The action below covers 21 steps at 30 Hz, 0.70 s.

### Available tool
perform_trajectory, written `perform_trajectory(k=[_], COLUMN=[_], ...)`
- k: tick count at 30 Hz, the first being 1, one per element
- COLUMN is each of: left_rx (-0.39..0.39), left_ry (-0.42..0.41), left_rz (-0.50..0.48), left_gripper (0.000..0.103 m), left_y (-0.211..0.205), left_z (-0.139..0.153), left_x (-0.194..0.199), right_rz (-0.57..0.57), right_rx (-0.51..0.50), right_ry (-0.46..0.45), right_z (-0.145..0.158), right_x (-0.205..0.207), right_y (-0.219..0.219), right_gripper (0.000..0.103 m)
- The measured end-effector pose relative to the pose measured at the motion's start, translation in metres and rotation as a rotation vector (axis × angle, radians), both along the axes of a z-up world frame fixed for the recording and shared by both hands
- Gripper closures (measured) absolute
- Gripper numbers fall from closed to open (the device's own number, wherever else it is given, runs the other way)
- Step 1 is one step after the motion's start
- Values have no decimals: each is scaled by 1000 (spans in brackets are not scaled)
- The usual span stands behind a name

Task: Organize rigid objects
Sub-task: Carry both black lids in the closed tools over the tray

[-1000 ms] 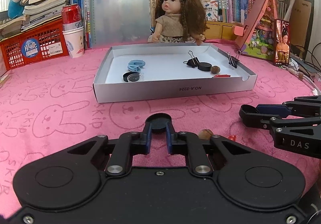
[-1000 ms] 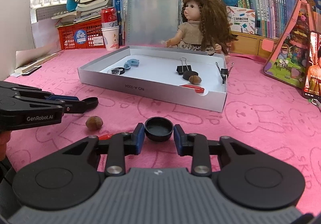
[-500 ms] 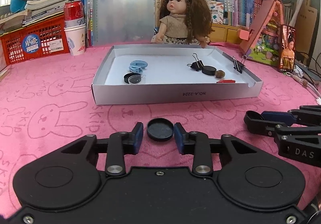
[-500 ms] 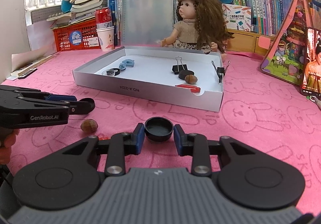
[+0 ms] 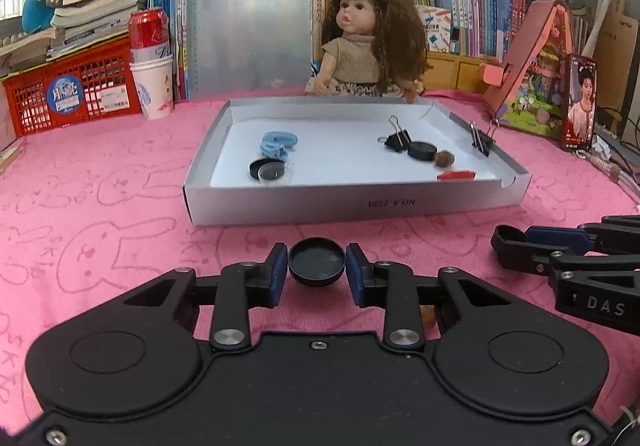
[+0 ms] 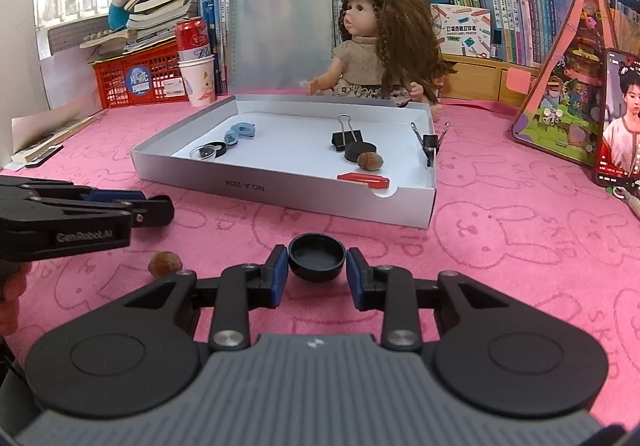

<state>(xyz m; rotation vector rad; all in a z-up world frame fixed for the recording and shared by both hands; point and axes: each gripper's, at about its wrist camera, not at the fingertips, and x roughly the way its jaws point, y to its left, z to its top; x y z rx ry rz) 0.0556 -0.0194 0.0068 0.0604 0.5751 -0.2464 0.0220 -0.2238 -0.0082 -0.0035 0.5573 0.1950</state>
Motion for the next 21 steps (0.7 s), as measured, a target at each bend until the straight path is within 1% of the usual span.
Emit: perform_trajectory(k=[9,13,16,19,21], left_rx=[-21,-37,-45,-70,-82], left_ry=[-26,-36,-44,-31,-28], left_rz=[11,21,18,29,31], left_gripper=[73,73,73,73,73], left_y=[3,6,5,5,5], left_z=[20,31,39,43,46], left_x=[18,30,41,55,62], right_rz=[-51,-73,-60,-76,-76], right_rx=[-4,22,58,52,70], right_ry=[0,7,4,-11,-16], right_z=[13,22,30,39,44], right_x=[21,36,47,57,64], right_y=[-4,-9,-13,-12,-12], right_gripper=[66,66,65,65,65])
